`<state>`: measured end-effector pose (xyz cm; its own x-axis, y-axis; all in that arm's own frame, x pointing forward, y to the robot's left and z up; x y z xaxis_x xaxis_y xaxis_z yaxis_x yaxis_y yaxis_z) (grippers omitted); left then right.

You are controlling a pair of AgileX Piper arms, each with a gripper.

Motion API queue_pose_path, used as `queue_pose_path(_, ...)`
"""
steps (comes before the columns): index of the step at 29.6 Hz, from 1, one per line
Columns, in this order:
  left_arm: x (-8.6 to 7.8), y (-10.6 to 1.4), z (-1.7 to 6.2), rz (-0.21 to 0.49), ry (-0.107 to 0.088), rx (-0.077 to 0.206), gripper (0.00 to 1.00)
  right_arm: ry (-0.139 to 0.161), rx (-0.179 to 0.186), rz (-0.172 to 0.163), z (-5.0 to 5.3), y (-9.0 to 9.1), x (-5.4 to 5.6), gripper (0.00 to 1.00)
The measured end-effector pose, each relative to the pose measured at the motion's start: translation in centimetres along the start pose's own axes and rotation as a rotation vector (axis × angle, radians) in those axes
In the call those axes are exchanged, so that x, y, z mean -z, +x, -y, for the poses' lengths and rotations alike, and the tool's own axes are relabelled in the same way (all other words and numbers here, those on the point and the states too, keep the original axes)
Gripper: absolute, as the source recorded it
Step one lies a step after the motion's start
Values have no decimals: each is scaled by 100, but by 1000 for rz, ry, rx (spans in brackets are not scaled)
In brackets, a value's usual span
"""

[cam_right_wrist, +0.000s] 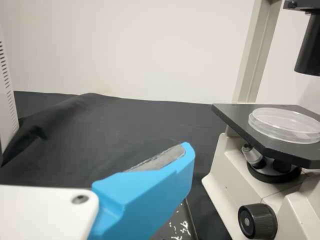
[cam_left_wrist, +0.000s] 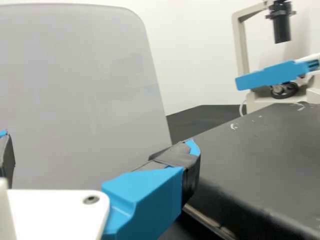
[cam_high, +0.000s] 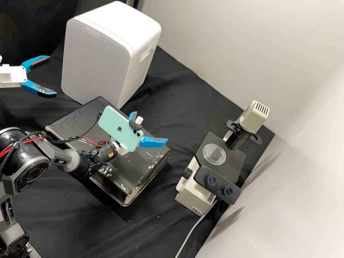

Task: Place the petri dish on the bench

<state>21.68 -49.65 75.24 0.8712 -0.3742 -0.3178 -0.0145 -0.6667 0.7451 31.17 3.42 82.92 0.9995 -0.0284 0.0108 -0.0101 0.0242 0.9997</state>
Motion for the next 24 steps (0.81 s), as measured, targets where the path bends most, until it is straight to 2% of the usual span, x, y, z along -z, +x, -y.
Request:
queue_pose_path(11,-61,6,10,28,-1,5,100,0,0,0,0,0,0,100)
queue_pose_path(13,-75,10,19,34,3,8,100,0,0,0,0,0,0,100)
queue_pose_path(24,-92,24,65,43,-1,28,100,0,0,0,0,0,0,100)
